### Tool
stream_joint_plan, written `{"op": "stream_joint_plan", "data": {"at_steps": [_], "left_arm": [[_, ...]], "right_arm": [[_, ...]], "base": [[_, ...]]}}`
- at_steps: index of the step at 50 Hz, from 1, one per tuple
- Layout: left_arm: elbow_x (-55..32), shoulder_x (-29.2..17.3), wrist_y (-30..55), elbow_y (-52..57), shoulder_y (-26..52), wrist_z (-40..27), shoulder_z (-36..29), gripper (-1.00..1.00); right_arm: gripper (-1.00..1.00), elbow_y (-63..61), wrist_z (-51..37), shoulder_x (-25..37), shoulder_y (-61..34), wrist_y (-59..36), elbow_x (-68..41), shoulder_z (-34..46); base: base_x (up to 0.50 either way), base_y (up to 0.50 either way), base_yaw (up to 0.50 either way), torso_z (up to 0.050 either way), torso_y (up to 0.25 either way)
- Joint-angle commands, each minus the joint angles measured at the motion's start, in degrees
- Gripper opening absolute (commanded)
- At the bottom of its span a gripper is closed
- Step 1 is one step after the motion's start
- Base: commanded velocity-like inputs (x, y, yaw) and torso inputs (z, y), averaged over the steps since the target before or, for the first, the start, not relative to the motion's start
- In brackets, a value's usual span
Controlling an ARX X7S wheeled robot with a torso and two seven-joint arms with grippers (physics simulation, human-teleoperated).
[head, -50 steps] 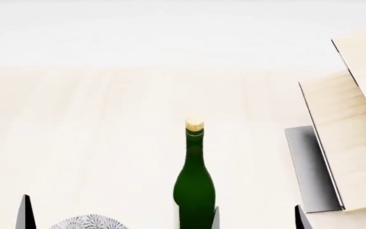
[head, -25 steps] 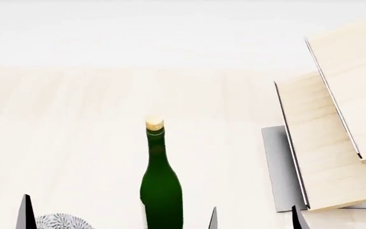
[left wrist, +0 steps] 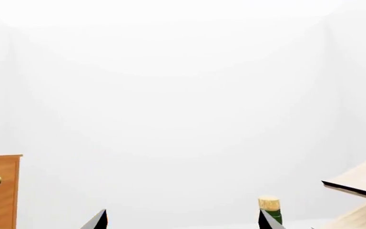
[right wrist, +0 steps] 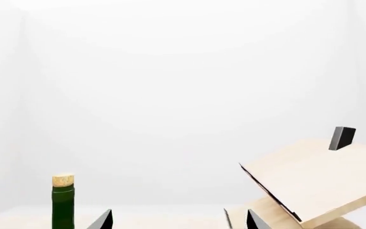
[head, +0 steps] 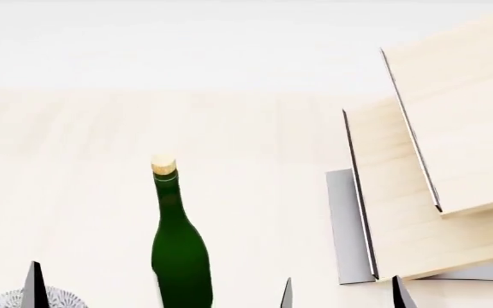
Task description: Put the wine bottle on the wine rack.
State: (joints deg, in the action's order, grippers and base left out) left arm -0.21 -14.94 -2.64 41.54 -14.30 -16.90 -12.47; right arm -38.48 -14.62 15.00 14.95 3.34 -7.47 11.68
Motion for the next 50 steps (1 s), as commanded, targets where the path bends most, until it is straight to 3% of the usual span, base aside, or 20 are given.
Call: {"op": "stream_joint_plan", "data": {"at_steps": [1,50], "left_arm": [[-0.05,-0.31,-0.1,-0.12,0.05,-0.37,-0.26,1.0],[-0.25,-1.45,-0.06,-0.16,0.32,-1.75,-1.38,1.0]], "right_arm": [[1.0,0.47,-0.31,0.27,-0.21,0.21,-0.13,0.24],[1.0,0.38,-1.64,1.52,-0.22,0.64,-0.25,1.48]], "base": [[0.0,-0.13,0.0,0.0,0.0],[0.0,-0.13,0.0,0.0,0.0]]}}
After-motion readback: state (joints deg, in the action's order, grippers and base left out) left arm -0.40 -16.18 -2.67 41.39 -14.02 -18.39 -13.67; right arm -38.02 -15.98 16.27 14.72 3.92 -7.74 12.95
